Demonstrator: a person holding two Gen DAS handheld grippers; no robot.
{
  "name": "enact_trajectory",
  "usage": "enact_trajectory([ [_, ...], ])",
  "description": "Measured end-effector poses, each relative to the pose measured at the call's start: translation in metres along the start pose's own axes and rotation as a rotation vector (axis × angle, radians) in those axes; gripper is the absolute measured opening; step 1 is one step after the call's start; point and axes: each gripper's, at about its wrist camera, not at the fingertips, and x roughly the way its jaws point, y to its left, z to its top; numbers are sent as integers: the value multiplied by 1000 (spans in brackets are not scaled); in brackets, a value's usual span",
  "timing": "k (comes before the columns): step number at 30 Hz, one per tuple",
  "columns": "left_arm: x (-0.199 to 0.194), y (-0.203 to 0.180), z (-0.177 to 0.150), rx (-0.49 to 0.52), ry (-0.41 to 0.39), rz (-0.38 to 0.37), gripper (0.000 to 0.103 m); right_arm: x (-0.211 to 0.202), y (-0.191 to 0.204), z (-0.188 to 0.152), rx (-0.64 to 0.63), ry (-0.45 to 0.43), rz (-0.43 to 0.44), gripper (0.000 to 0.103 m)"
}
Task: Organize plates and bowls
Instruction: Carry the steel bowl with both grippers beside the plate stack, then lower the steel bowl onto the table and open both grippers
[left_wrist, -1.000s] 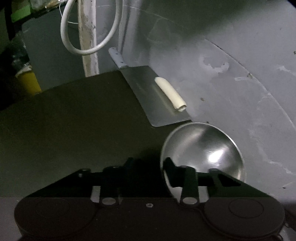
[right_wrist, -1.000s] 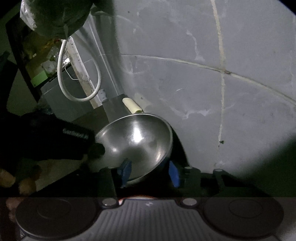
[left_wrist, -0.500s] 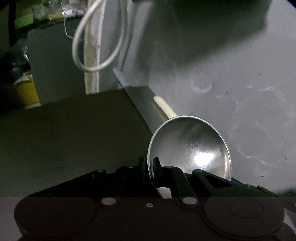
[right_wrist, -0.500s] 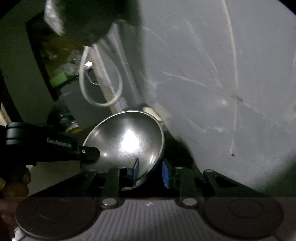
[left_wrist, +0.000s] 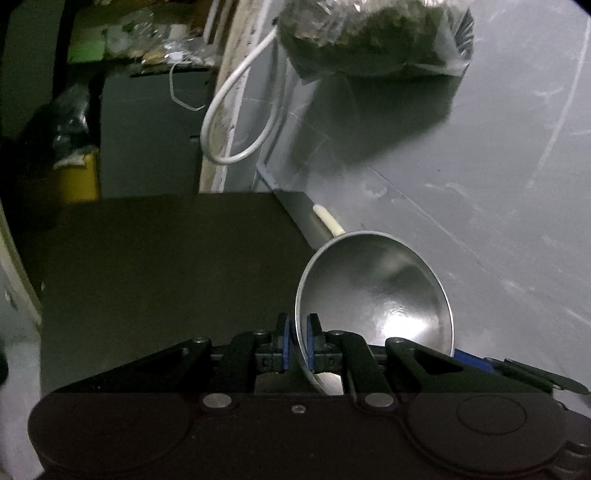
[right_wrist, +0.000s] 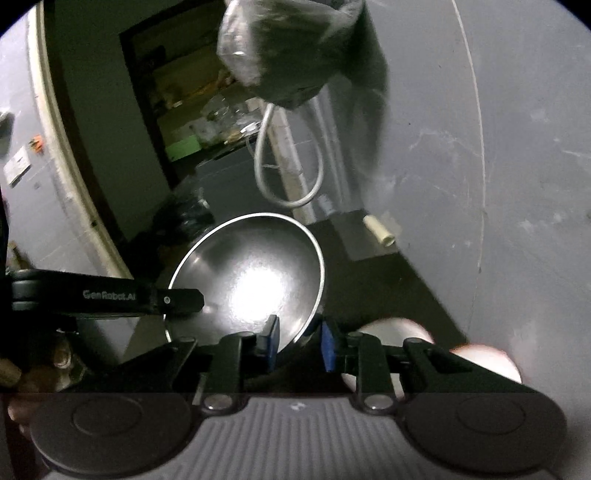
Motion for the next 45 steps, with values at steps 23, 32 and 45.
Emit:
enact_trajectory([
  [23,-130,66,-182,-189,416,-3,11,-107,81,-136,-35,390,143,26],
  [32,-132,81,-191,-235,460,47,11,-92,99,-147,-60,453,141,25],
  [45,-149,77,-183,-202,367,100,26,-100,83,-144,-28,377,46,36],
])
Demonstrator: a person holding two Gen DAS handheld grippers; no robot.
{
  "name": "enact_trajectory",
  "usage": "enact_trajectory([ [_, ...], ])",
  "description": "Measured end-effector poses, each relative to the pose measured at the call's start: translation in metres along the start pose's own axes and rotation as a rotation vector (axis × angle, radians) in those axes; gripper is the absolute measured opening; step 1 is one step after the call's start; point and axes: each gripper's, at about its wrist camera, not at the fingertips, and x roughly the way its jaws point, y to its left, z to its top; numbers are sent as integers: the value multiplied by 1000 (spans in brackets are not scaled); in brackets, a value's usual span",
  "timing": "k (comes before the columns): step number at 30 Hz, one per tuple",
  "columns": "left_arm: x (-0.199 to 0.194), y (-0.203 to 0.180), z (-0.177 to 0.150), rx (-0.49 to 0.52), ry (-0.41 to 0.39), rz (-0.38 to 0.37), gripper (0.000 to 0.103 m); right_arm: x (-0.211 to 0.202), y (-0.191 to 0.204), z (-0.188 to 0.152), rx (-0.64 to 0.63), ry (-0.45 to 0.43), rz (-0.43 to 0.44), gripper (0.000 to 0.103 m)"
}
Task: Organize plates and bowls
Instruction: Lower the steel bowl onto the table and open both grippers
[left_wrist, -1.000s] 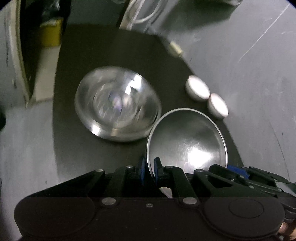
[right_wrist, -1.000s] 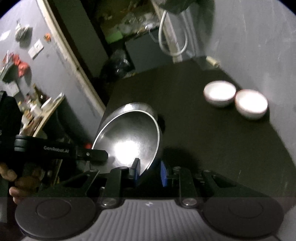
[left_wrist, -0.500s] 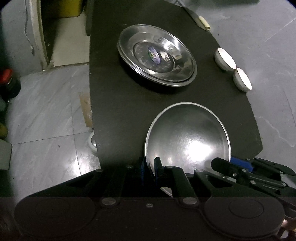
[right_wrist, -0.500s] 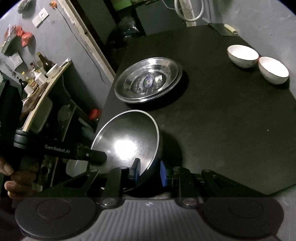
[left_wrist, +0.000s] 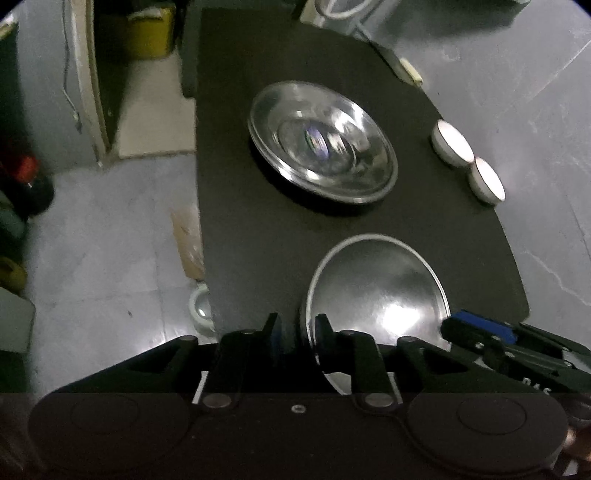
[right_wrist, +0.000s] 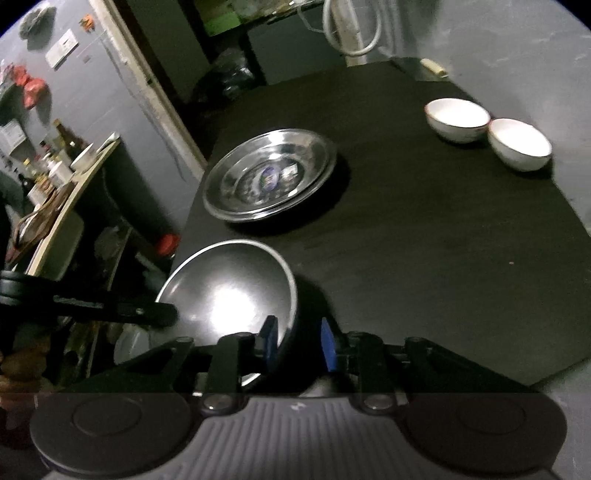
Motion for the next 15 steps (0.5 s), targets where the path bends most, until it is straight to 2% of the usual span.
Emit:
enact_trajectory([
  [2,-10,-2,1,19,-51,37,36,-7,1,0,-15,-31,-45,41],
  [4,-20,-5,3,40,-99,62,53,-15,3,3,-40,-54,-101,58],
  [5,-25,-6,4,50,-126,73,58,-18,4,5,-50,-62,-129,62],
  [7,-33,-12,7,76,-184,89,71,-25,6,11,-63,-74,-182,80],
  [10,-43,-20,11,106,-259,97,88,-35,7,24,-56,-87,-246,97],
  [13,-48,-31,19,113,-326,97,96,-38,4,37,-55,-86,-296,101],
  [15,-49,-38,27,109,-356,90,97,-39,-1,45,-57,-86,-326,102],
])
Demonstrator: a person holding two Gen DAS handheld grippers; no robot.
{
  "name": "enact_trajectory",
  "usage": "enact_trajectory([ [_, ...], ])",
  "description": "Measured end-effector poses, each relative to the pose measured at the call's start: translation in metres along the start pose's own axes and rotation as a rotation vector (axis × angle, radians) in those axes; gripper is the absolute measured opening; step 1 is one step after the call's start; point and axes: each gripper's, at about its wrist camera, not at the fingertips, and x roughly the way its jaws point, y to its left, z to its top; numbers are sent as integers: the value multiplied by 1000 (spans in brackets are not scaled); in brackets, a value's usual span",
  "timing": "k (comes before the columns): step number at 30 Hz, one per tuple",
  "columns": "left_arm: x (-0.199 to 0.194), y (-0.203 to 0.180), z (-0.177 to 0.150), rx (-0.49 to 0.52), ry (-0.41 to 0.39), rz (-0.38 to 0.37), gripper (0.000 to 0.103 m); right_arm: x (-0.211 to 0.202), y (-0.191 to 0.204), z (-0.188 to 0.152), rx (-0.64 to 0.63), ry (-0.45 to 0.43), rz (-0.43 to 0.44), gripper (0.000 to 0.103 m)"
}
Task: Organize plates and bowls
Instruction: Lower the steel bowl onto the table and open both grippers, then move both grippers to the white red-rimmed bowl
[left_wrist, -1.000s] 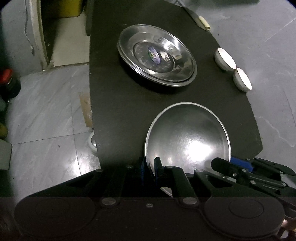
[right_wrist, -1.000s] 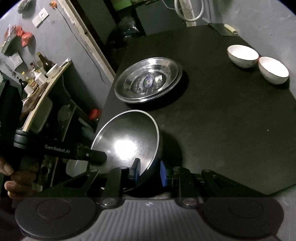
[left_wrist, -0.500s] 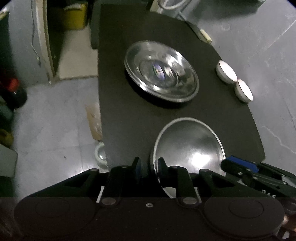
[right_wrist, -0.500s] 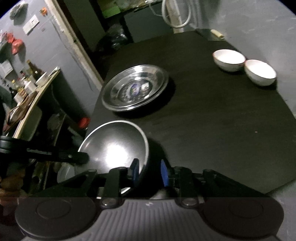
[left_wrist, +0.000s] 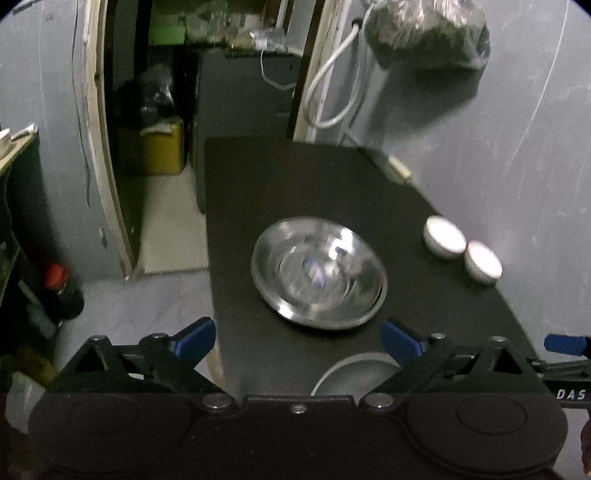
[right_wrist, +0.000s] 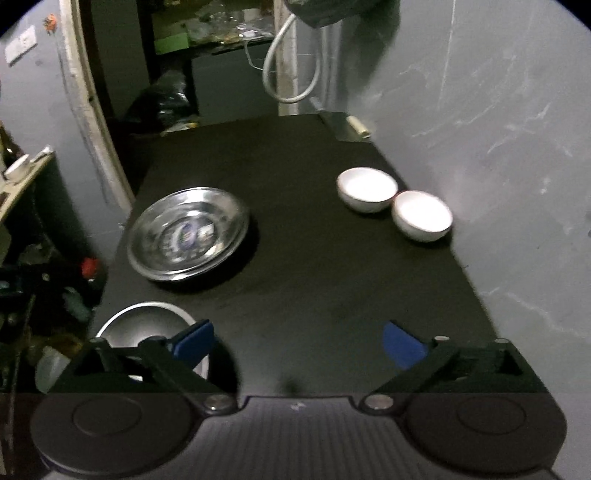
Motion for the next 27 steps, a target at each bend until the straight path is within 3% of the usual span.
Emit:
enact_trajectory([
  [9,42,-37,41,22,12,55,102,32,-34,38,0,-10,-3,103],
  [17,80,-58,74,-115,8,17,102,74,-67,78,40,-5,66,103],
  [22,117,-79,97,-151,27,10,102,94,-92,77,103,-37,136,103],
  [27,158,-110,115,-71,34,-19,102,107,-117,64,200,-62,190,103],
])
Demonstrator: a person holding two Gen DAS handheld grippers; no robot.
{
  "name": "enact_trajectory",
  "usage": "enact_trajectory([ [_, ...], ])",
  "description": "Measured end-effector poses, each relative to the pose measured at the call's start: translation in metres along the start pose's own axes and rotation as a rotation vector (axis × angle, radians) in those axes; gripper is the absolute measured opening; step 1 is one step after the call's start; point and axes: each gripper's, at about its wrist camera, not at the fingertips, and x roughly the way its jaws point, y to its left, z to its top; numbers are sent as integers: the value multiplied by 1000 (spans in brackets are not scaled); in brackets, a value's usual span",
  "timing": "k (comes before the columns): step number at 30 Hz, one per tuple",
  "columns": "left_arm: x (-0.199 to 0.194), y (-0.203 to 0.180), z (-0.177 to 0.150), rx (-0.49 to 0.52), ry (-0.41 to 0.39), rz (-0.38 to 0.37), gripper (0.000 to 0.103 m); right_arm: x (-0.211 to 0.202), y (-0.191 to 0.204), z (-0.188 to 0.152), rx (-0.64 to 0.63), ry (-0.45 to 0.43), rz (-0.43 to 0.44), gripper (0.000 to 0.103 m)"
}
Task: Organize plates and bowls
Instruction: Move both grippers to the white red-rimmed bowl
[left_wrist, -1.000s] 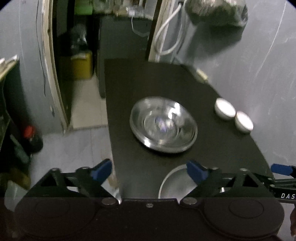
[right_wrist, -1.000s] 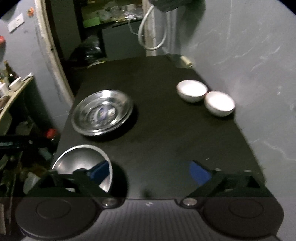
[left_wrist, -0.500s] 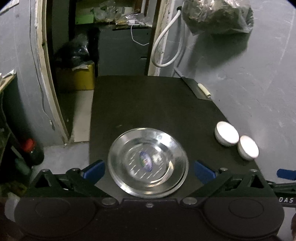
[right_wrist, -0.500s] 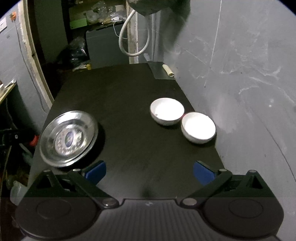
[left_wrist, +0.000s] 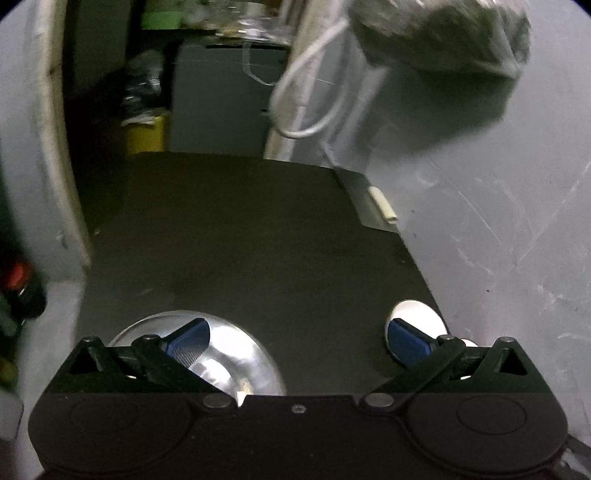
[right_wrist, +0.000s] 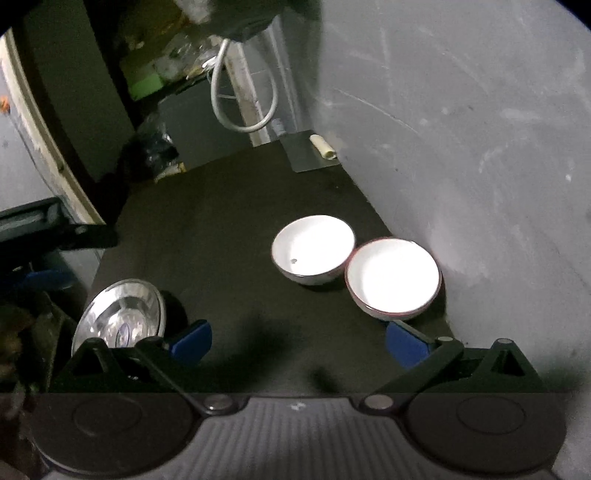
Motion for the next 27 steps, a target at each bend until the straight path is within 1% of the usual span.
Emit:
enact_trajectory([
  [2,19,-11,5,30,23,-18,102,1,-5,-2,26,-16,17,102],
  [5,51,-29,13,83,71,-55,102,6,-7,-3,15,-28,29,100],
  [8,78,-47,19,154,117,-67,102,11,-12,-6,35,-15,29,98],
  [11,88,-61,19,226,144,-93,102,13,-26,-11,120,-27,18,97],
  [13,89,-69,14,264,163,-141,102,12,-36,-14,184,-43,-1,96],
  [15,91,-75,6,275,193,-182,102,13,-46,-17,246,-56,-24,96],
  [16,93,-77,3,273,204,-191,102,13,-50,-19,275,-64,-33,94],
  [18,97,-81,-4,266,207,-178,102,15,-58,-20,323,-79,-51,92],
  [19,100,-82,-5,259,202,-160,102,17,-60,-19,327,-85,-52,89],
  [21,107,-82,-3,239,200,-130,102,20,-59,-16,320,-95,-48,88],
  [24,115,-79,1,227,200,-98,101,24,-56,-11,293,-103,-27,86],
  [27,122,-76,6,209,205,-78,98,26,-49,-6,230,-123,-25,82],
])
